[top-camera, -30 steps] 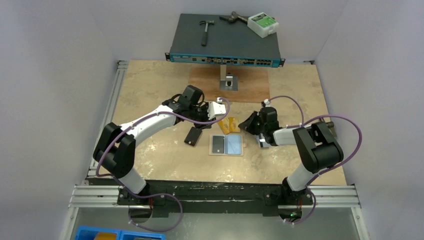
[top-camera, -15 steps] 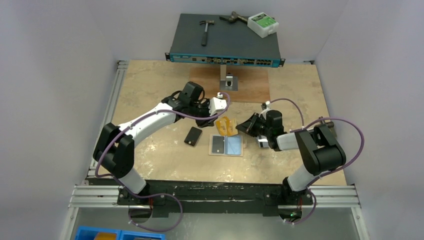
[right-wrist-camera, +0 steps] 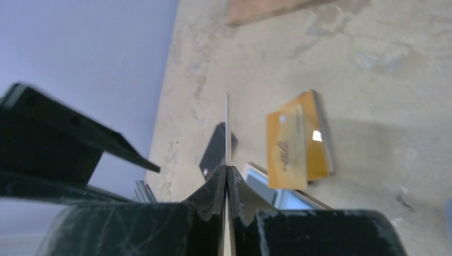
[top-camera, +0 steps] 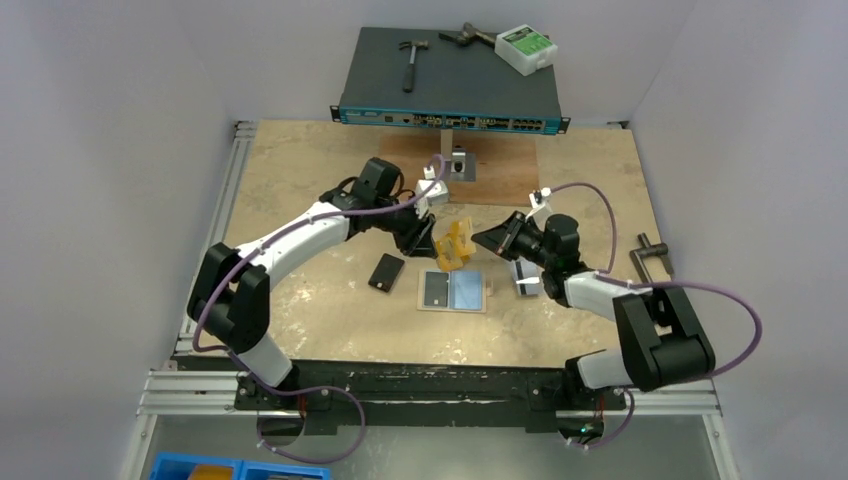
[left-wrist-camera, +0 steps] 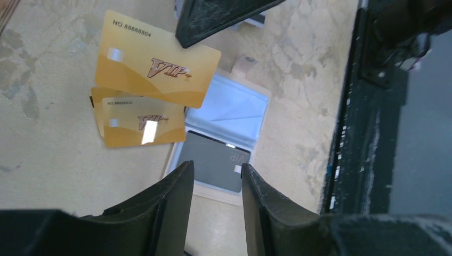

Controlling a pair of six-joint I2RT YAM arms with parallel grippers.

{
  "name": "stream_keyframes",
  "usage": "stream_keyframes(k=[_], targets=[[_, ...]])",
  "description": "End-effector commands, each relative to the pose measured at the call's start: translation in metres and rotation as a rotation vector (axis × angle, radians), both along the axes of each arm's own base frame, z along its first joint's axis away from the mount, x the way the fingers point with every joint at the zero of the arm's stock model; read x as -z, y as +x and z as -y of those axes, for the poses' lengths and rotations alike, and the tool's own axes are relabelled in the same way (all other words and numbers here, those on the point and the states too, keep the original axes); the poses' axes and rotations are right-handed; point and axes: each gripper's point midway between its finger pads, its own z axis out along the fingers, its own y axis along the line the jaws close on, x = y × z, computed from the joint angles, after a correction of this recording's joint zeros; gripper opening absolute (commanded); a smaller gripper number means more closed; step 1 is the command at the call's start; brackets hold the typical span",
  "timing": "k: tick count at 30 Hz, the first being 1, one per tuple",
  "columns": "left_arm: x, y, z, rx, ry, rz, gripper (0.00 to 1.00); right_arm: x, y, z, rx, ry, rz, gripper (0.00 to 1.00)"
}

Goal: Put the credit cards into the card holder
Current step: Pick up the credit card from the center of the board, then insert the credit card into the card holder.

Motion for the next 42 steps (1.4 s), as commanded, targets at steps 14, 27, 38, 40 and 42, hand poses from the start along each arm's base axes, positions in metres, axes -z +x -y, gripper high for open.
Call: stream_keyframes(k=[14, 27, 38, 40, 42], targets=[[-0.095, -0.006, 0.003, -0.17, -0.568, -0.59, 0.42, -0.113, -0.034, -0.006, -0.057, 0.18, 0.258, 0.0], [-0.1, 0.002, 0.005, -0.189, -0.637, -0.587, 0.29, -0.118, -0.041, -0.035, -0.111, 0.203, 0.26, 0.0], [-0.1, 0.003, -0.002, -0.202, -0.629, -0.561, 0.32, -0.126, -0.041, -0.027, -0.081, 0.152, 0.289, 0.0], [-0.098, 0.003, -0.003, -0.214, -0.619, -0.561, 0.37, -0.129, -0.04, -0.025, -0.075, 0.149, 0.296, 0.0], [-0.094, 0.005, -0.004, -0.23, -0.605, -0.556, 0.4, -0.134, -0.041, -0.025, -0.073, 0.155, 0.305, 0.0]])
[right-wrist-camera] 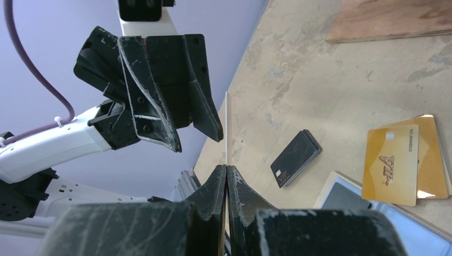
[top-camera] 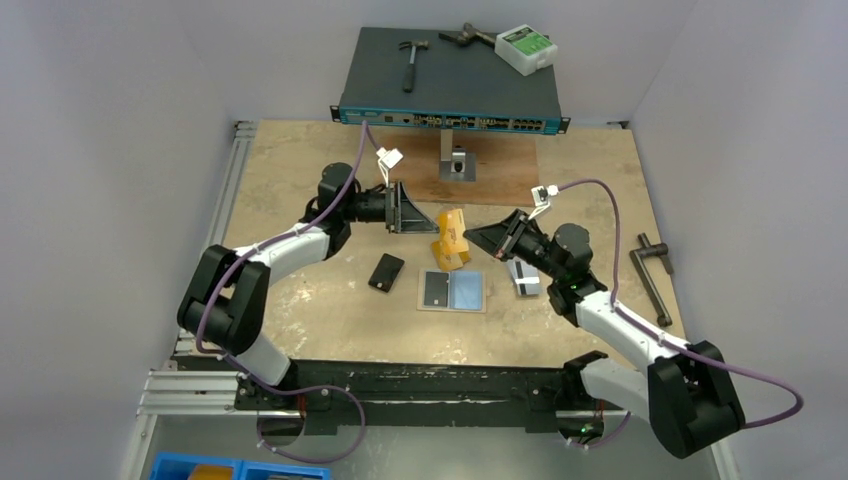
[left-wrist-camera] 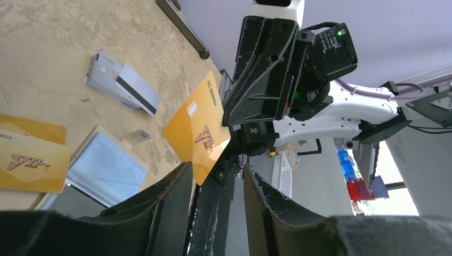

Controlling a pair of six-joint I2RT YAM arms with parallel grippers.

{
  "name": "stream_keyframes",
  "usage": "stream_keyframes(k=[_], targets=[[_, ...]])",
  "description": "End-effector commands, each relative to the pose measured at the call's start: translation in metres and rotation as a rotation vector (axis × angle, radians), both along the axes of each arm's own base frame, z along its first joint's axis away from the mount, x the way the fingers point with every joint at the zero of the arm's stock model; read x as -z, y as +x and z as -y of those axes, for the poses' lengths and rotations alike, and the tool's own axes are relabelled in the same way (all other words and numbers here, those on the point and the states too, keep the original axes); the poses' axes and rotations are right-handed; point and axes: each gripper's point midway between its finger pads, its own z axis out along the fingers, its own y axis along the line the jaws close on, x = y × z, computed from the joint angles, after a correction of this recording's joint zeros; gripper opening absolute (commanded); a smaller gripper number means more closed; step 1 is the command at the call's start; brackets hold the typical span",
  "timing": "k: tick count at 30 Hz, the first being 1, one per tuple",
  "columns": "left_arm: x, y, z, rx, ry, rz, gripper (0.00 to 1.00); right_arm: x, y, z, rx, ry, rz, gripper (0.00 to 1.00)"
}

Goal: Put the credit cards into the card holder
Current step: Insert the credit card into the card holder.

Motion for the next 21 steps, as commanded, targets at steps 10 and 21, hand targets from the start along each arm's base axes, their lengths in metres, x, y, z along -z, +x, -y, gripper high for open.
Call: stream_keyframes(k=[10, 21], targets=[[0.002, 0.004, -0.006, -0.037, 0.041, 0.076, 0.42, -0.034, 0.006, -0.002, 0.006, 0.088, 0.077, 0.0], [-0.005, 0.009, -0.003, -0.05, 0.002, 0.069, 0.37, -0.033, 0.007, -0.009, -0.018, 0.127, 0.061, 0.0]])
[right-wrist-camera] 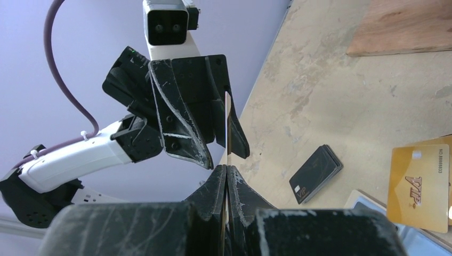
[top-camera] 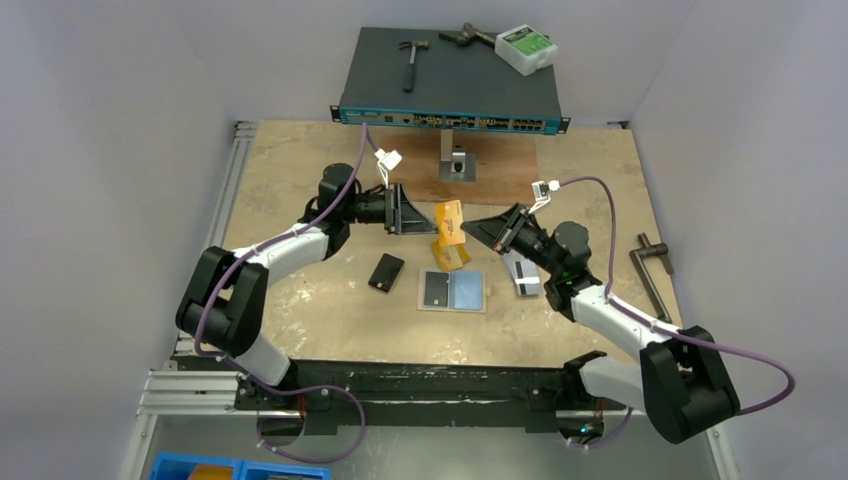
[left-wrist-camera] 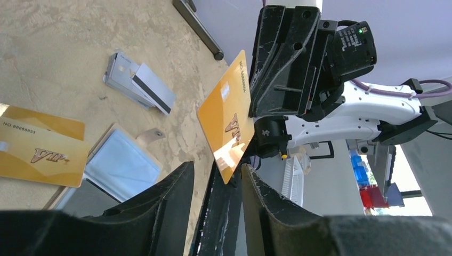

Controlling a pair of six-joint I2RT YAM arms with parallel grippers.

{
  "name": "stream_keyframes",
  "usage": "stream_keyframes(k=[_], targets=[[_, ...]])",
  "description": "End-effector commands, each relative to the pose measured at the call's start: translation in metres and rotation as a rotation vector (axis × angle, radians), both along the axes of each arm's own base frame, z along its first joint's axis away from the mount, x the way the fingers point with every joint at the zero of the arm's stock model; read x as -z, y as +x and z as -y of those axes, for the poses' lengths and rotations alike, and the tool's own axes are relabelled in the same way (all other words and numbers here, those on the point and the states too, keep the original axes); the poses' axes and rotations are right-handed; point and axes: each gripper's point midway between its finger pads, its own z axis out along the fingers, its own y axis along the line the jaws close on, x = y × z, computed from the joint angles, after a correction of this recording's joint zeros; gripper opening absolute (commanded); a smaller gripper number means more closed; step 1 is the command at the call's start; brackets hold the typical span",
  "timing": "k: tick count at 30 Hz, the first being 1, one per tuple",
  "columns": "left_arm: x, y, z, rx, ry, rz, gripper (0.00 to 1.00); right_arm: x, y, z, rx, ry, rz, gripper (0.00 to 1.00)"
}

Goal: Put the credit cards into the card holder
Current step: Insert the credit card into the card holder.

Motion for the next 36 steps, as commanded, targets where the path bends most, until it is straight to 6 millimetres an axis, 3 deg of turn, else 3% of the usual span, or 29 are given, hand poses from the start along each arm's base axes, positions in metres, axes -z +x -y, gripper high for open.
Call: stream_keyframes(k=[1, 7, 17, 19, 29, 36], targets=[[-0.018, 0.005, 0.0, -0.01, -0.055, 0.056, 0.37, -0.013, -0.001, -0.007, -0.024, 0.04, 0.043, 0.0], [-0.025, 0.003, 0.001, 0.001, -0.086, 0.063, 0.29, -0.009, -0.001, -0.015, -0.041, 0.043, 0.036, 0.0], [-0.025, 0.002, 0.001, 0.008, -0.092, 0.064, 0.06, -0.006, -0.007, -0.02, -0.072, 0.042, 0.039, 0.0], [-0.025, 0.002, 0.001, 0.013, -0.091, 0.061, 0.03, -0.009, -0.01, -0.022, -0.097, 0.045, 0.05, 0.04], [-0.026, 0.0, 0.001, 0.02, -0.089, 0.059, 0.0, -0.025, -0.013, -0.039, -0.232, 0.144, 0.076, 0.15], [-0.024, 0.0, 0.001, 0.021, -0.08, 0.054, 0.01, -0.029, -0.014, -0.039, -0.225, 0.13, 0.086, 0.01]])
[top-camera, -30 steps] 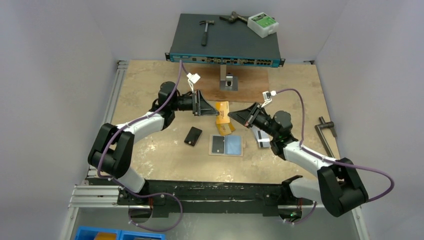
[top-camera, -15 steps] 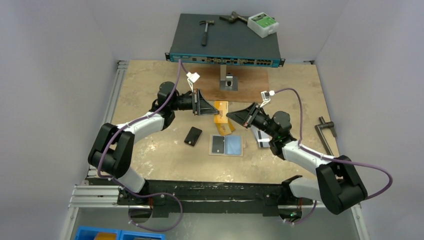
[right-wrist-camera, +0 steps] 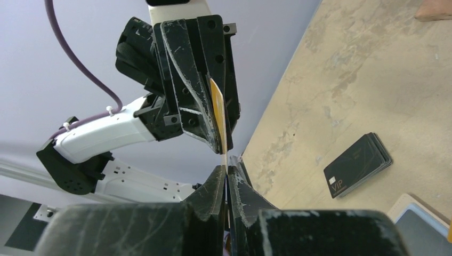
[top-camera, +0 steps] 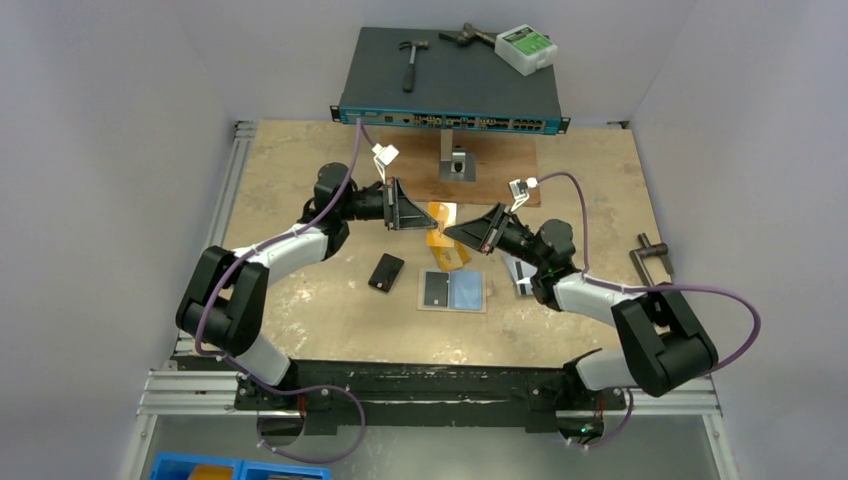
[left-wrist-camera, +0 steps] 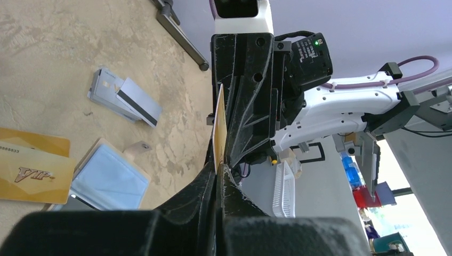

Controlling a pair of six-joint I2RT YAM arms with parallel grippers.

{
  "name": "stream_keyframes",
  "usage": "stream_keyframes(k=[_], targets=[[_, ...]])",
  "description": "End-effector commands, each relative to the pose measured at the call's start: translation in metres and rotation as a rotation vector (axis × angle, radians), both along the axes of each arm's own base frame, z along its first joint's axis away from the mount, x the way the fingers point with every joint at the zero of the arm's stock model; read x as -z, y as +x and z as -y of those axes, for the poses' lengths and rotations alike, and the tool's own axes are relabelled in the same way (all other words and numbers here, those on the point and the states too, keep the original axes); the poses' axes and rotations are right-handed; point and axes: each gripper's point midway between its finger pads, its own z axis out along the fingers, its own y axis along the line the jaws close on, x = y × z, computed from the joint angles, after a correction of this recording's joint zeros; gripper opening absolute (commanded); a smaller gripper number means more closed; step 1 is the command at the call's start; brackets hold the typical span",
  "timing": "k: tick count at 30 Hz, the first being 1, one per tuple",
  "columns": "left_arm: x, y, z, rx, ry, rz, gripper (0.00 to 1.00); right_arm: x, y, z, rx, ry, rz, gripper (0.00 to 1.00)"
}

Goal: Put the credit cards into the card holder
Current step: Insert the credit card into the card holder.

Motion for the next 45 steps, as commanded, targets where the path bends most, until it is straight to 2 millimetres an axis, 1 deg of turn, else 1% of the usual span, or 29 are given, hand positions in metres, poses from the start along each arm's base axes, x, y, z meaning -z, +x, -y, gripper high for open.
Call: stream_keyframes(k=[1, 2, 3, 4, 5, 7, 8, 10, 11, 12, 14, 16, 19, 20, 22, 26, 36, 42, 45], targets=[[-0.003, -0.001, -0.001, 0.014, -0.004, 0.032, 0.02, -0.038, -0.006, -0.002, -0.025, 0.041, 0.121, 0.0], [-0.001, 0.0, -0.001, 0.012, 0.006, 0.025, 0.08, -0.037, -0.006, -0.002, -0.023, 0.034, 0.12, 0.0], [0.002, 0.0, -0.001, 0.005, 0.025, 0.019, 0.24, -0.036, -0.008, -0.002, -0.025, 0.02, 0.117, 0.0], [0.008, 0.002, -0.003, -0.008, 0.059, 0.007, 0.39, -0.029, -0.006, -0.001, -0.016, -0.01, 0.089, 0.0], [0.015, 0.003, -0.005, -0.023, 0.104, 0.011, 0.45, -0.019, -0.002, 0.002, 0.007, -0.062, 0.059, 0.0], [0.031, 0.005, -0.01, -0.042, 0.202, 0.011, 0.48, 0.016, 0.007, 0.012, 0.07, -0.248, -0.009, 0.0], [0.042, 0.006, -0.013, -0.047, 0.256, 0.009, 0.48, 0.033, 0.011, 0.02, 0.113, -0.34, -0.049, 0.0], [0.058, 0.006, -0.017, -0.04, 0.342, 0.026, 0.48, 0.062, 0.009, 0.037, 0.162, -0.484, -0.102, 0.0], [0.066, 0.005, -0.019, -0.034, 0.386, 0.04, 0.47, 0.077, 0.009, 0.049, 0.212, -0.544, -0.14, 0.0], [0.074, 0.006, -0.021, -0.019, 0.425, 0.076, 0.46, 0.089, 0.005, 0.057, 0.241, -0.581, -0.167, 0.0], [0.09, 0.005, -0.021, 0.0, 0.49, 0.094, 0.44, 0.104, -0.003, 0.073, 0.303, -0.618, -0.207, 0.0], [0.104, 0.0, -0.018, 0.029, 0.535, 0.126, 0.42, 0.116, -0.009, 0.084, 0.353, -0.64, -0.238, 0.0], [0.123, -0.013, -0.008, 0.078, 0.579, 0.17, 0.41, 0.136, -0.019, 0.094, 0.375, -0.689, -0.289, 0.0], [0.127, -0.016, -0.006, 0.09, 0.589, 0.175, 0.41, 0.14, -0.021, 0.096, 0.378, -0.699, -0.299, 0.0], [0.134, -0.021, -0.002, 0.105, 0.586, 0.166, 0.41, 0.142, -0.023, 0.1, 0.394, -0.704, -0.296, 0.0], [0.143, -0.024, -0.001, 0.12, 0.585, 0.13, 0.41, 0.149, -0.026, 0.104, 0.4, -0.716, -0.306, 0.0], [0.145, -0.023, -0.004, 0.111, 0.612, 0.128, 0.39, 0.171, -0.036, 0.111, 0.391, -0.775, -0.344, 0.0], [0.145, -0.022, -0.004, 0.112, 0.616, 0.127, 0.38, 0.178, -0.039, 0.111, 0.377, -0.787, -0.355, 0.0], [0.146, -0.022, -0.005, 0.112, 0.619, 0.128, 0.38, 0.176, -0.037, 0.109, 0.376, -0.772, -0.34, 0.0]])
